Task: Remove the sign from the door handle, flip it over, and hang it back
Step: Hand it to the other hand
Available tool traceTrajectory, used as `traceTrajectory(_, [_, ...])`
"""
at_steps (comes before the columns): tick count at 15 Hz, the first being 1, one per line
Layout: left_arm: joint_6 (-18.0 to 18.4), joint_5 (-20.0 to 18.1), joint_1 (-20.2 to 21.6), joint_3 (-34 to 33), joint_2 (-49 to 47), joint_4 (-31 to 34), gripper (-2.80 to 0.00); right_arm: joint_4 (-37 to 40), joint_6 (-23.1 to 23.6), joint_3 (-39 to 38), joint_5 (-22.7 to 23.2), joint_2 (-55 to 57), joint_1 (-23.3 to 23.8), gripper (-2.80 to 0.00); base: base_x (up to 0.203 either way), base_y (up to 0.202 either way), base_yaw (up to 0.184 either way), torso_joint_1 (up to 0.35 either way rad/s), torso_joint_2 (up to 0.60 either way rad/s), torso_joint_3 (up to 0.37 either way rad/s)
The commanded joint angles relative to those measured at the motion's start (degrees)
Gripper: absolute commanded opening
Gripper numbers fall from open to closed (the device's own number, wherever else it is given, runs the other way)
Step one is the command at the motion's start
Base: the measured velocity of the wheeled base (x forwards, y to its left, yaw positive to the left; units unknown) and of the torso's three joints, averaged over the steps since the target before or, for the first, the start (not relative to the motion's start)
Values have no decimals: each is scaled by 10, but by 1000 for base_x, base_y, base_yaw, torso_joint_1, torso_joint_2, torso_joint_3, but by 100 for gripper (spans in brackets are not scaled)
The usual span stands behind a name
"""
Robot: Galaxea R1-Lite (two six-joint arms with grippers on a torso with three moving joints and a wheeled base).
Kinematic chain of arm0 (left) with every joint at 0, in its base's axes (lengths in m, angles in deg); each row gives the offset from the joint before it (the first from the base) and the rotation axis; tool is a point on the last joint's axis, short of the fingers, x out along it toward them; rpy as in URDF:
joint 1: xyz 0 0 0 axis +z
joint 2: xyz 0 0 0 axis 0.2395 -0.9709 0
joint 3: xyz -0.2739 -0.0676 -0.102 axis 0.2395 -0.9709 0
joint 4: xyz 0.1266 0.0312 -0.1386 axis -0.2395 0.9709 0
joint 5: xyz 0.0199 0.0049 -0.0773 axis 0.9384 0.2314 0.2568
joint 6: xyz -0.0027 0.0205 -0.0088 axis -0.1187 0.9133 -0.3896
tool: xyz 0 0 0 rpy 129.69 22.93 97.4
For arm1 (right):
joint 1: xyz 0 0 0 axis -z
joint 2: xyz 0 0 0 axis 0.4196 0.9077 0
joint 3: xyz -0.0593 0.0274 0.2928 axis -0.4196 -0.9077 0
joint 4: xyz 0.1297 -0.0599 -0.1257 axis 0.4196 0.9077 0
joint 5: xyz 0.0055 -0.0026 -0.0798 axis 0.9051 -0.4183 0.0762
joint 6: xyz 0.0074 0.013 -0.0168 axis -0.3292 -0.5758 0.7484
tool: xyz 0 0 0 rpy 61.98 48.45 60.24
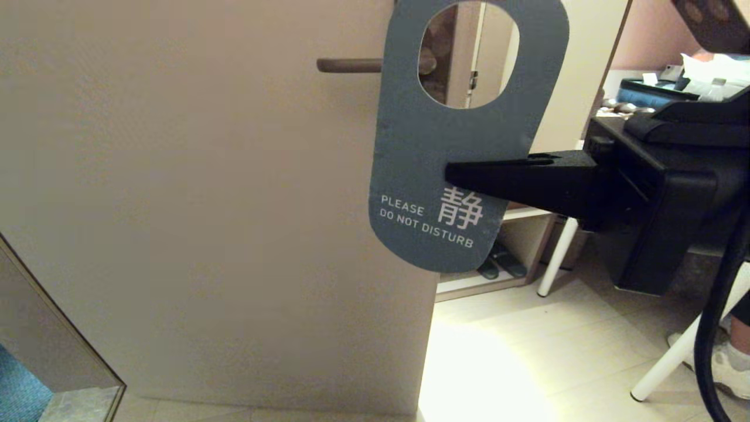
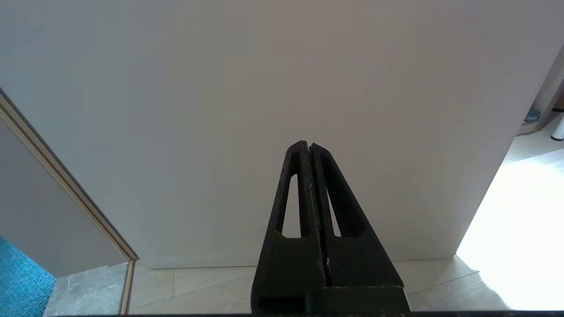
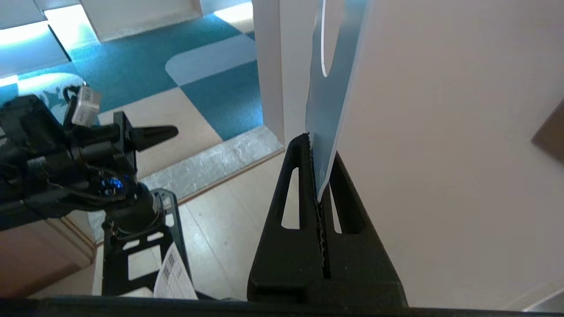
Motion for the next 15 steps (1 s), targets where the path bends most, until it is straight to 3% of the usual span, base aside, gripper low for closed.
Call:
traceTrajectory(1, [0, 0, 0, 0, 0, 0, -280, -9, 0, -16, 3, 5, 0, -280, 0, 0, 0, 0, 0, 0])
traceTrajectory(4, [0, 0, 0, 0, 0, 0, -280, -57, -1, -45, 1, 7, 0, -280, 0, 0, 0, 0, 0, 0])
traceTrajectory(15, [9, -9, 0, 0, 0, 0, -280, -58, 9, -46, -1, 38, 0, -280, 0, 0, 0, 0, 0, 0])
